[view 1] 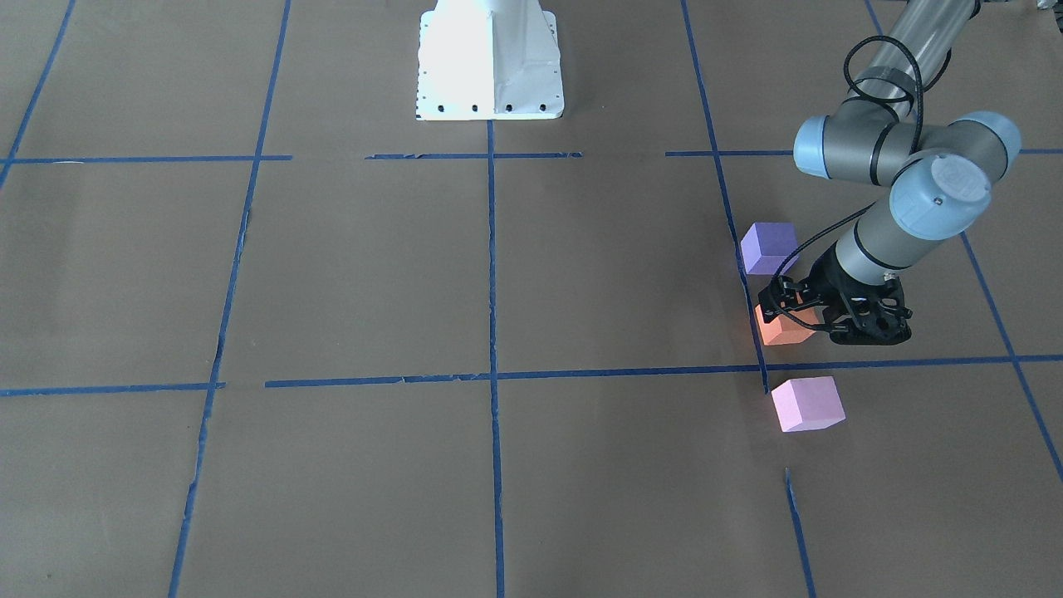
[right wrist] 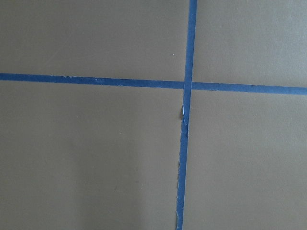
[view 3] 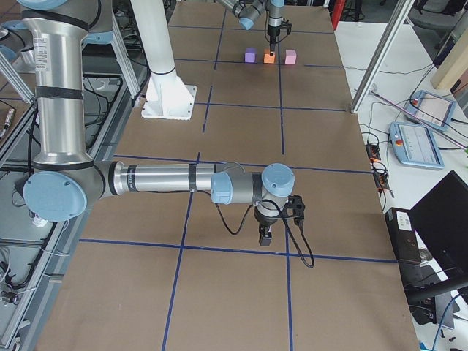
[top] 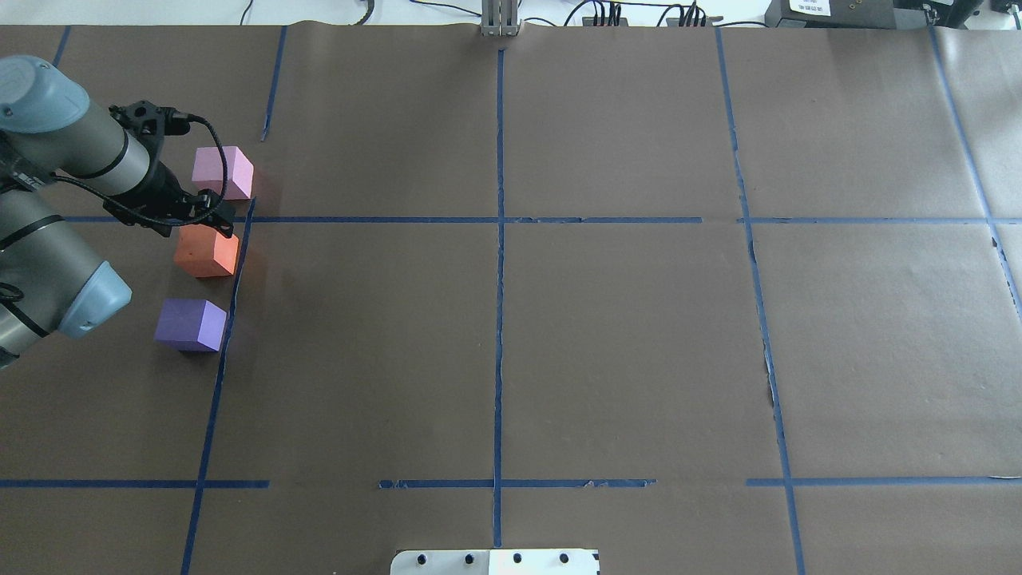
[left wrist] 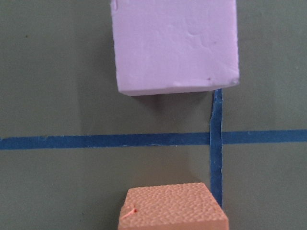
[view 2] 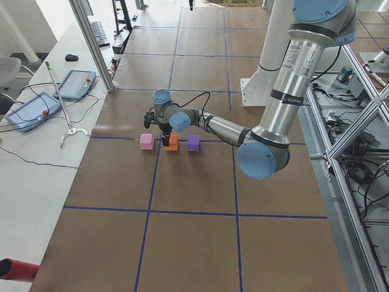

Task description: Arrange blocks in a line

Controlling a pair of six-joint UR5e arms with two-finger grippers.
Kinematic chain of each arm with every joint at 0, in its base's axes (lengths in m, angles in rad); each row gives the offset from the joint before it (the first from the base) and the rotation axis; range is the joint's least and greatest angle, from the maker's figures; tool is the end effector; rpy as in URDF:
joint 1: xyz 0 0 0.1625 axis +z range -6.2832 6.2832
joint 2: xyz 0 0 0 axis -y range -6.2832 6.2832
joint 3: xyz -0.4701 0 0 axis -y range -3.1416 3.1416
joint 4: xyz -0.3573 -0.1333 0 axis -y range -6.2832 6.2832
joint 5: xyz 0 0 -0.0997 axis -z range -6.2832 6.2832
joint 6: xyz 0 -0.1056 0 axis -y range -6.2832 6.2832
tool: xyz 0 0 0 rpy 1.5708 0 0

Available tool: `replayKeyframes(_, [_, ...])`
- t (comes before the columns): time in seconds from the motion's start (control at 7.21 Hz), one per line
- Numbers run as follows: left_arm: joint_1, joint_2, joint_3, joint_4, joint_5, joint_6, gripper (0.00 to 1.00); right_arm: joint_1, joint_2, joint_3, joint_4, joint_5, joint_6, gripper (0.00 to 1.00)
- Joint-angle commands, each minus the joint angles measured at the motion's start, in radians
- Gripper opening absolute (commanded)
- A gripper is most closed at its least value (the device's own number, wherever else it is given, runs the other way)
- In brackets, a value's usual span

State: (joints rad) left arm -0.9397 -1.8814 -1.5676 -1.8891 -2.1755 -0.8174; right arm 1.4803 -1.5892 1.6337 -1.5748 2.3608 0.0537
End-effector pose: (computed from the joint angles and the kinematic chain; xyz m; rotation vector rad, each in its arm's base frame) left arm 0.3043 -0.5405 0.5140 0.0667 0.8382 0.0139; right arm 0.0173 -0.4543 0.6869 -0.0186 -0.7907 -0.0509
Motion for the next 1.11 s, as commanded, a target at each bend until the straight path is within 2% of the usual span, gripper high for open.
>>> replayKeyframes(0.0, [-0.072, 0.056, -0.112, 0.011, 0.003, 0.003, 1.00, 0.000, 0.000, 0.000, -0.001, 0.000, 0.000, 1.00])
replayKeyframes(0.28, [-0.138, 0.077, -0.217, 0.101, 0.000, 0.015, 1.00, 0.000, 0.000, 0.000, 0.001, 0.000, 0.000, 1.00])
replayKeyframes(0.42, [-0.204, 0.077, -0.230, 0.137, -0.003, 0.080, 1.00, 0.000, 0.000, 0.000, 0.001, 0.000, 0.000, 1.00])
replayKeyframes(0.55, [-0.241, 0.074, -0.229, 0.204, -0.007, 0.222, 1.00, 0.000, 0.000, 0.000, 0.001, 0.000, 0.000, 1.00])
replayKeyframes(0.69, [-0.293, 0.085, -0.215, 0.205, -0.023, 0.283, 1.00, 0.000, 0.000, 0.000, 0.001, 0.000, 0.000, 1.00])
replayKeyframes(0.97, [-0.449, 0.151, -0.151, 0.202, -0.032, 0.594, 1.00, 0.000, 0.000, 0.000, -0.001, 0.000, 0.000, 1.00])
